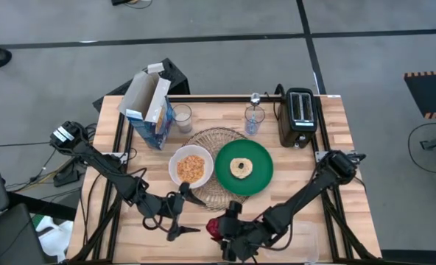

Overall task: Arrange a breakfast setting
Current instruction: Put the apple on top of the brown placemat

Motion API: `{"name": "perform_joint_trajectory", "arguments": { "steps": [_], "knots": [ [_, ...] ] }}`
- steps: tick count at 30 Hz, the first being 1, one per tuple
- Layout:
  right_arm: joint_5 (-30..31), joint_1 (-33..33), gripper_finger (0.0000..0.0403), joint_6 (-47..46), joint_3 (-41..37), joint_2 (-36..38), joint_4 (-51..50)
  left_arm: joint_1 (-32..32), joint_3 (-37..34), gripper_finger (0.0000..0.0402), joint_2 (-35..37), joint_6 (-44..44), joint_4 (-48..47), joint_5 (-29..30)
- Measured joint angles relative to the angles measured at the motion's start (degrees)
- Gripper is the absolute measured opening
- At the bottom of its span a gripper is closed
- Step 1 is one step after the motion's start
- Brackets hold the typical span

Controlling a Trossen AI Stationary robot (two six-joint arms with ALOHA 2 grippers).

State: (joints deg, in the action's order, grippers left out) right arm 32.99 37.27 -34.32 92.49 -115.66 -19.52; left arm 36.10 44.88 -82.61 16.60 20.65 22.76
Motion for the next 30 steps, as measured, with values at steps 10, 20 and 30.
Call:
{"name": "perform_joint_trajectory", "arguments": {
  "steps": [10, 20, 30],
  "knots": [
    [0.0, -2.6, 0.0313, 3.2, 0.0, 0.0, 3.6, 0.0, 0.0, 0.0399, 0.0, 0.2, 0.9, 0.9],
    [0.0, -3.5, 0.0313, 6.0, 0.0, 0.0, 7.2, 0.1, 0.1, 0.0400, -3.5, -0.6, 7.9, 2.9],
    [-0.1, -3.1, 0.0313, 6.5, -0.1, 0.0, 7.0, -0.2, 5.8, 0.0391, -8.2, -1.9, 2.8, 2.0]
  ]
}}
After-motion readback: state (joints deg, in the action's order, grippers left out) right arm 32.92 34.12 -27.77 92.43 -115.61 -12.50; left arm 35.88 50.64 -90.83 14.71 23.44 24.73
